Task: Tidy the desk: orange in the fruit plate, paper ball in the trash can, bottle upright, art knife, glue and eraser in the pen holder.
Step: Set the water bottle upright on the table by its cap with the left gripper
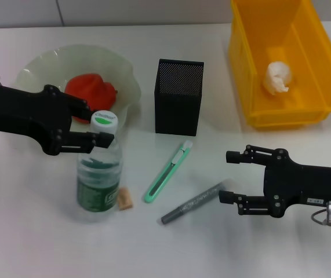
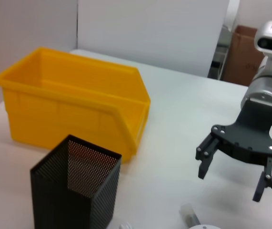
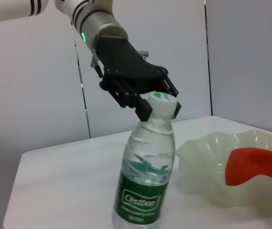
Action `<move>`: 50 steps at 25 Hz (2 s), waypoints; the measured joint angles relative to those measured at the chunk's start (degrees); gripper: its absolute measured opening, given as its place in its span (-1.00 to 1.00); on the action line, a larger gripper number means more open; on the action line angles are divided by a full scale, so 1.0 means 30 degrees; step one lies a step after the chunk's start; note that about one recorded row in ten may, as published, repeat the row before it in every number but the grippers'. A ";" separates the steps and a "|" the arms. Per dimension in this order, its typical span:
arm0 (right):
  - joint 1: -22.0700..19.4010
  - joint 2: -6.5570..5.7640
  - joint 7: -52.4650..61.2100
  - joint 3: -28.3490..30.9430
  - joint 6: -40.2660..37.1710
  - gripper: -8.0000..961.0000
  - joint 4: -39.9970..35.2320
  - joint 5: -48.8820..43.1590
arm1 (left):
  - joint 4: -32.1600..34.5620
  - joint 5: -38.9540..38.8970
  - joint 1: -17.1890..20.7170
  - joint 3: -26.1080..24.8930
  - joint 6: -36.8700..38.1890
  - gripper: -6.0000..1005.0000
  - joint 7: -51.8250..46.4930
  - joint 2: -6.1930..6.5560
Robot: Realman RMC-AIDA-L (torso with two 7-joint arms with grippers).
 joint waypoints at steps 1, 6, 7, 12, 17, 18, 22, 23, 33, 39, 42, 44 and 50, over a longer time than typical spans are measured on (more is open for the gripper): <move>-0.0005 0.0000 0.0001 -0.0018 0.0006 0.66 0.0001 0.0000 | 0.0005 -0.0096 0.0015 -0.0552 0.0248 -0.10 0.0248 0.0008; -0.0013 0.0001 0.0001 -0.0115 0.0173 0.66 0.0000 -0.0058 | 0.0008 -0.0614 0.0187 -0.1126 0.0410 -0.10 0.0604 0.0018; -0.0013 0.0004 0.0002 -0.0123 0.0196 0.66 0.0001 -0.0075 | 0.0022 -0.1007 0.0411 -0.1294 0.0451 -0.10 0.0914 0.0039; -0.0015 0.0021 0.0001 -0.0092 0.0203 0.66 0.0002 -0.0127 | -0.0054 -0.1582 0.0926 -0.1912 0.0476 -0.09 0.1676 0.0097; -0.0013 0.0029 0.0002 -0.0155 0.0204 0.66 0.0003 -0.0130 | -0.0151 -0.2737 0.1934 -0.2321 0.0487 -0.08 0.3016 0.0099; -0.0013 0.0030 0.0001 -0.0156 0.0204 0.66 0.0003 -0.0131 | -0.0184 -0.2899 0.2131 -0.2486 0.0481 -0.08 0.3297 0.0099; -0.0012 0.0030 0.0002 -0.0157 0.0161 0.66 0.0003 -0.0128 | -0.0440 -0.2999 0.2753 -0.3378 0.0501 -0.08 0.4245 0.0048; -0.0012 0.0030 0.0002 -0.0157 0.0120 0.66 0.0004 -0.0125 | -0.0670 -0.3016 0.3086 -0.3816 0.0519 -0.07 0.4802 -0.0028; 0.0007 0.0030 0.0002 -0.0158 0.0057 0.66 0.0030 -0.0145 | -0.1457 -0.3227 0.3714 -0.5000 0.0550 -0.06 0.5919 -0.0018; -0.0011 0.0030 0.0003 -0.0156 0.0051 0.66 0.0031 -0.0146 | -0.1941 -0.3253 0.3964 -0.5970 0.0489 -0.05 0.6804 0.0003; -0.0015 0.0030 0.0002 -0.0157 0.0039 0.66 0.0031 -0.0146 | -0.2702 -0.3260 0.3992 -0.6649 0.0514 -0.05 0.7399 0.0099; -0.0014 0.0029 0.0002 -0.0157 0.0020 0.66 0.0042 -0.0147 | -0.2869 -0.3260 0.4037 -0.6881 0.0433 -0.05 0.7703 0.0118; -0.0013 0.0029 0.0002 -0.0157 0.0017 0.66 0.0065 -0.0147 | -0.3644 -0.3260 0.4104 -0.7776 0.0181 -0.04 0.8754 0.0127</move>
